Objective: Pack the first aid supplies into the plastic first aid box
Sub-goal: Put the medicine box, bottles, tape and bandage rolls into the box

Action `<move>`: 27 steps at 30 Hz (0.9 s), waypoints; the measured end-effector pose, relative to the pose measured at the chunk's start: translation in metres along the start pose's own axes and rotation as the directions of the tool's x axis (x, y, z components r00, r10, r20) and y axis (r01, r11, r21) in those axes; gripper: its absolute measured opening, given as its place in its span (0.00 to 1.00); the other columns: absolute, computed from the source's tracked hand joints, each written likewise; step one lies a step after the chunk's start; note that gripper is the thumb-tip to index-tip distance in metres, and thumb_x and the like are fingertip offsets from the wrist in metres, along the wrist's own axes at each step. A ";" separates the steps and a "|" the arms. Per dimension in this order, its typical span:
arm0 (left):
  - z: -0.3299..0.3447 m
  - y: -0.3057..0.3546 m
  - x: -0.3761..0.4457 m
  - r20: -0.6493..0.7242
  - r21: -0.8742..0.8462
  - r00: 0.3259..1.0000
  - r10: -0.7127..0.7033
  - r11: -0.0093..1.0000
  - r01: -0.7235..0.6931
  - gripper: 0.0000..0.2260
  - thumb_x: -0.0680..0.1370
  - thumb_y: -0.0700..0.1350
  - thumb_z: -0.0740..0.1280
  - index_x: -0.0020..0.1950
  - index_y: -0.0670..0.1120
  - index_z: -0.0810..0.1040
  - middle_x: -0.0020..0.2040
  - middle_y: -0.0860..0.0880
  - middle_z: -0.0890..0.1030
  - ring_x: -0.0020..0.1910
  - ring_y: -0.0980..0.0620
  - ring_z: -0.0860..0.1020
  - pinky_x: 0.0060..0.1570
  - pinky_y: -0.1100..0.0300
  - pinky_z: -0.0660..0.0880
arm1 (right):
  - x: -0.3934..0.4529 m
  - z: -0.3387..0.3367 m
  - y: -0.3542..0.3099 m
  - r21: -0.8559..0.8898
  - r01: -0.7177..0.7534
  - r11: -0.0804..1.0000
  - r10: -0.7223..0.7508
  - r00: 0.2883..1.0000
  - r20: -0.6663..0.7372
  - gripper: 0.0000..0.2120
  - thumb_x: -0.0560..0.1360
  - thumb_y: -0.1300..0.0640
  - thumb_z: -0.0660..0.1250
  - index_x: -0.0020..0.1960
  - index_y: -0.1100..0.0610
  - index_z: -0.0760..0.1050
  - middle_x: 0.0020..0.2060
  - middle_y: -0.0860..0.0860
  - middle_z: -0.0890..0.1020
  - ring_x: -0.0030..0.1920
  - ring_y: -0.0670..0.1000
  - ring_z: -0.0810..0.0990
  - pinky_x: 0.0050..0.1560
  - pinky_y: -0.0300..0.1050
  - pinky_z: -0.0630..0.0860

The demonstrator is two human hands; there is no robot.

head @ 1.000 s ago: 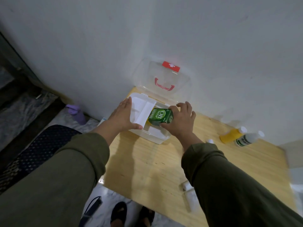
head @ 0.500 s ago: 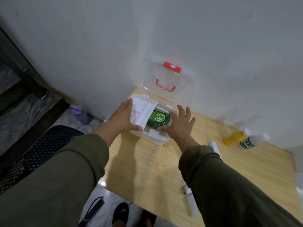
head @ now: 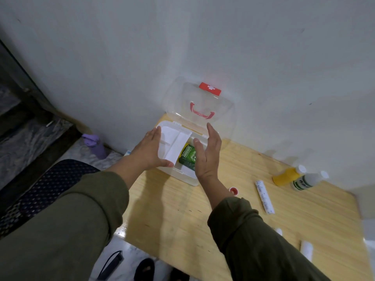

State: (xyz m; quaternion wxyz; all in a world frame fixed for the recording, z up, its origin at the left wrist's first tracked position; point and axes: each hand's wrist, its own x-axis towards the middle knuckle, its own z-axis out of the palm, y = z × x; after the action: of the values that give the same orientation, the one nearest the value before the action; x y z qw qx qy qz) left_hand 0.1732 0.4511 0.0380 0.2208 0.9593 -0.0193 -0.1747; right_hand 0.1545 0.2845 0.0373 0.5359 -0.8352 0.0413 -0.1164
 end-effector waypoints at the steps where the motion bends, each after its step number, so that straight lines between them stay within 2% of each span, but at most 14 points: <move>1: 0.000 0.000 0.000 0.000 0.000 1.000 -0.001 1.000 0.001 0.56 0.66 0.60 0.74 0.76 0.43 0.36 0.79 0.47 0.42 0.78 0.49 0.44 0.76 0.51 0.51 | 0.001 0.002 0.002 0.026 -0.041 0.999 0.041 0.999 0.007 0.26 0.75 0.49 0.58 0.72 0.47 0.60 0.71 0.50 0.64 0.72 0.49 0.60 0.73 0.50 0.60; 6: 0.001 -0.001 0.000 -0.004 0.006 1.000 0.000 1.000 0.000 0.56 0.66 0.60 0.74 0.76 0.43 0.37 0.79 0.47 0.43 0.78 0.49 0.44 0.76 0.50 0.51 | 0.004 0.013 0.006 0.098 -0.181 0.979 0.173 0.981 0.084 0.26 0.71 0.46 0.58 0.69 0.45 0.66 0.69 0.47 0.69 0.71 0.51 0.63 0.72 0.57 0.62; 10: 0.001 -0.001 0.000 0.009 0.002 1.000 0.001 1.000 -0.001 0.56 0.67 0.60 0.74 0.76 0.44 0.36 0.79 0.47 0.42 0.78 0.49 0.43 0.76 0.50 0.51 | 0.010 0.019 0.007 0.175 -0.285 0.942 0.276 0.958 0.072 0.24 0.69 0.43 0.59 0.65 0.40 0.69 0.67 0.47 0.72 0.70 0.53 0.67 0.70 0.60 0.65; 17: -0.001 0.000 -0.003 0.006 -0.010 1.000 0.012 1.000 -0.012 0.55 0.67 0.59 0.73 0.77 0.43 0.36 0.79 0.48 0.41 0.78 0.49 0.43 0.76 0.52 0.50 | 0.011 0.022 0.006 0.212 -0.337 0.917 0.339 0.940 0.028 0.27 0.66 0.38 0.57 0.64 0.42 0.71 0.66 0.47 0.73 0.66 0.52 0.71 0.68 0.58 0.68; 20: -0.001 0.000 -0.002 0.012 -0.010 1.000 0.009 1.000 -0.009 0.56 0.67 0.59 0.73 0.76 0.44 0.36 0.79 0.47 0.41 0.78 0.48 0.42 0.76 0.49 0.51 | 0.014 0.025 0.005 0.193 -0.306 0.932 0.306 0.951 0.033 0.25 0.70 0.43 0.56 0.66 0.46 0.70 0.68 0.48 0.71 0.68 0.51 0.68 0.71 0.58 0.64; 23: 0.001 -0.001 -0.001 0.011 -0.001 1.000 0.000 1.000 0.000 0.56 0.67 0.60 0.74 0.76 0.45 0.36 0.79 0.48 0.41 0.78 0.48 0.43 0.75 0.48 0.53 | 0.016 0.031 0.004 0.195 -0.290 0.937 0.287 0.957 0.047 0.21 0.74 0.46 0.56 0.66 0.47 0.69 0.68 0.49 0.70 0.68 0.52 0.68 0.71 0.57 0.65; 27: 0.001 -0.002 0.000 0.015 0.007 1.000 0.010 1.000 -0.010 0.56 0.67 0.60 0.73 0.76 0.44 0.35 0.79 0.47 0.41 0.78 0.48 0.42 0.76 0.48 0.52 | 0.019 0.039 0.005 0.210 -0.278 0.937 0.275 0.961 0.044 0.17 0.79 0.54 0.57 0.67 0.50 0.69 0.68 0.50 0.70 0.69 0.52 0.67 0.71 0.51 0.63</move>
State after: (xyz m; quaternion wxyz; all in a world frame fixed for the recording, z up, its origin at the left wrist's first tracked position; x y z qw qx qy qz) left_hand 0.1724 0.4528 0.0360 0.2181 0.9587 -0.0264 -0.1808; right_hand 0.1822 0.3137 0.0202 0.6342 -0.7592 0.1415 -0.0381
